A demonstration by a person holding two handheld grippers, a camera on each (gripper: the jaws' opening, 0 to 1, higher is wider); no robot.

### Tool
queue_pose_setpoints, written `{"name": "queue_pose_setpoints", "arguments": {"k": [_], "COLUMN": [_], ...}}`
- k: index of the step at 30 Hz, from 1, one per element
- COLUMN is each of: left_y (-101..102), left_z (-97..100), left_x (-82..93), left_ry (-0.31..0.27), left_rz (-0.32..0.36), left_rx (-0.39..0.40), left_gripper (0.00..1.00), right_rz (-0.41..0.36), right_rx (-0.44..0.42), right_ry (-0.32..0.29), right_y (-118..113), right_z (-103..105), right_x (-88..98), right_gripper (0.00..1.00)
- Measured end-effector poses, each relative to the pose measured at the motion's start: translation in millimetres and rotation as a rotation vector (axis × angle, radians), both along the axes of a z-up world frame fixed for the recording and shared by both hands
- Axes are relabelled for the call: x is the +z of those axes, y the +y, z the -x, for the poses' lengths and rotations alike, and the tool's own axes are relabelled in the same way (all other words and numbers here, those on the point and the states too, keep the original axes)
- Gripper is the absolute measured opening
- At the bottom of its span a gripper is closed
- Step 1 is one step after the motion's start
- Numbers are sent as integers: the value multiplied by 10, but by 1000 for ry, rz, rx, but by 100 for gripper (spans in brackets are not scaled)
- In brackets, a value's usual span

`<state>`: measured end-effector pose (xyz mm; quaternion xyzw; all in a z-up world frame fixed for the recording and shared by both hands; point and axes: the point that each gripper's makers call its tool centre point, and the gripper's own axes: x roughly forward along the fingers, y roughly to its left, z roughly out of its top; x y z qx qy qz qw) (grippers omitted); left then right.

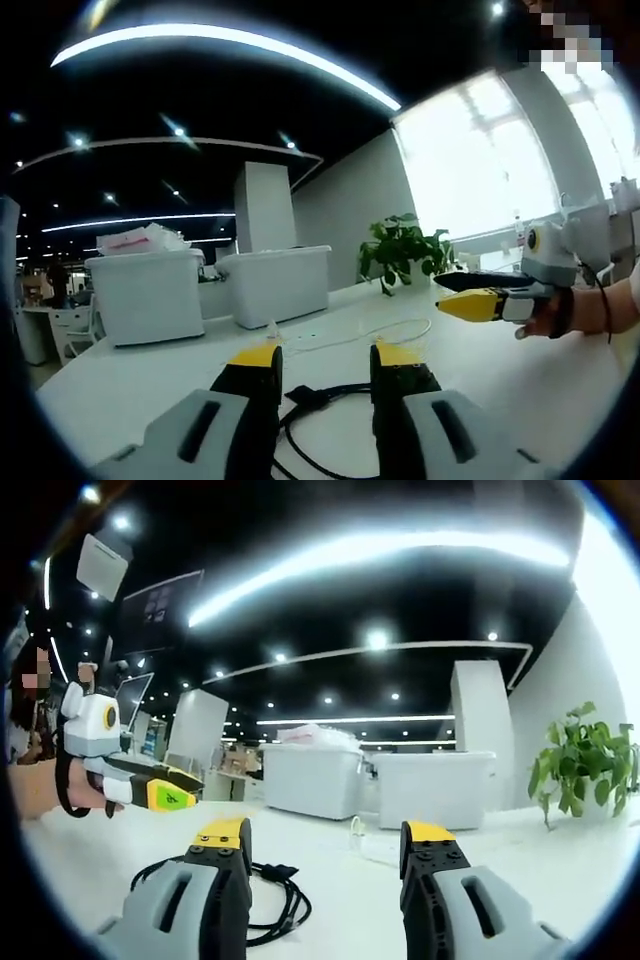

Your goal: Coil the Type-C to USB data cable on the desktop and secure it with Velcro straps.

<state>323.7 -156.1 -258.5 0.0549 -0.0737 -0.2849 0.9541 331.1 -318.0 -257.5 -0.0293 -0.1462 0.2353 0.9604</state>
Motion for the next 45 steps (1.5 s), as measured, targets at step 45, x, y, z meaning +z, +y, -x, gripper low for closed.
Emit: {"name": "queue_pose_setpoints", "arguments": {"k": [45], "left_y": [-3], "left_z": [21], "left_x": [28], "left_ry": [-3], "left_rz": [4], "left_rx": [-8], "left_gripper": [37], "right_rz": [66], "right_rx": [-15], "right_ry": [19], "right_y": [18], "right_z": [-30], "right_x": [-96], "right_gripper": [58]}}
